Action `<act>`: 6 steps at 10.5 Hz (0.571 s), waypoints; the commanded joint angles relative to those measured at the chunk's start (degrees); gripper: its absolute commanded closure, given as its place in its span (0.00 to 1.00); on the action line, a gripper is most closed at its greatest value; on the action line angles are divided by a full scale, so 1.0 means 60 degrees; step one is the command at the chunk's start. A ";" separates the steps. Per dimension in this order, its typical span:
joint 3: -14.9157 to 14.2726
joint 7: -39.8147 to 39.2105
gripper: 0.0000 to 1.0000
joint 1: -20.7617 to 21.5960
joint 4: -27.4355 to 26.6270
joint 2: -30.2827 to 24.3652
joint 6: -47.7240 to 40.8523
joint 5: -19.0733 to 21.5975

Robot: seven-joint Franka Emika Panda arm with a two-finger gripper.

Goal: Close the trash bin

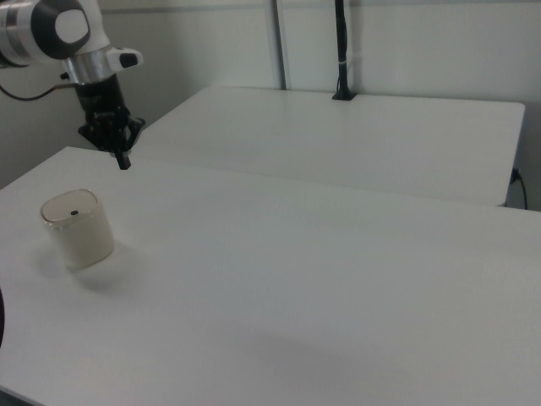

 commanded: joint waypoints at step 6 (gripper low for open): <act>0.0082 0.1289 0.18 -0.1580 -0.0823 -0.1332 -0.0453 -0.0075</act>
